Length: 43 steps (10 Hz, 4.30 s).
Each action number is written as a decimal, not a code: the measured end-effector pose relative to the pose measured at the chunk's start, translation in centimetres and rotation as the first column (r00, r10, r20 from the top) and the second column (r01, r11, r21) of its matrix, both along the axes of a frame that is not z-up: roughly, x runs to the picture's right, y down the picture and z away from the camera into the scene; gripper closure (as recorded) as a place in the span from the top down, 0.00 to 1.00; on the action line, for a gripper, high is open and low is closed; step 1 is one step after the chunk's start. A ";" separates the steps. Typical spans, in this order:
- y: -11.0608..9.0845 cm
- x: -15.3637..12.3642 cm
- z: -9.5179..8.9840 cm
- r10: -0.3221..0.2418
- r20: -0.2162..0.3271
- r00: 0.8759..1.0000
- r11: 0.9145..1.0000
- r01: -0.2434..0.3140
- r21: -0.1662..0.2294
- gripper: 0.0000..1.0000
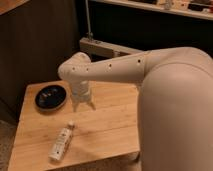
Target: Place the bottle in the ceramic bowl
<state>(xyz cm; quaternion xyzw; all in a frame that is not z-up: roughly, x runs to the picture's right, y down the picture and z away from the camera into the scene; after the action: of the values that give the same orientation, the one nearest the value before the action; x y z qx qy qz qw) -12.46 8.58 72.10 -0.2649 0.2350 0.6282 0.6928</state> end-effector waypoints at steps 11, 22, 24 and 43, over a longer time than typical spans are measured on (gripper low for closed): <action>5.5 -10.3 0.2 -0.001 -0.006 1.000 0.973 0.000 -0.231 0.65; 13.6 -8.2 -3.3 0.133 0.024 0.991 0.984 -0.129 -0.122 0.65; 13.8 -8.5 -3.5 0.135 0.059 0.989 0.988 -0.130 -0.089 0.65; 12.1 -10.6 -3.3 0.097 0.158 0.983 0.994 -0.087 -0.069 0.65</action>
<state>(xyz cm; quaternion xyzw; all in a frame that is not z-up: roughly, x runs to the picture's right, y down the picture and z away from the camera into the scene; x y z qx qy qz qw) -23.07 20.73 68.77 -0.3466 0.1848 0.6285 0.6713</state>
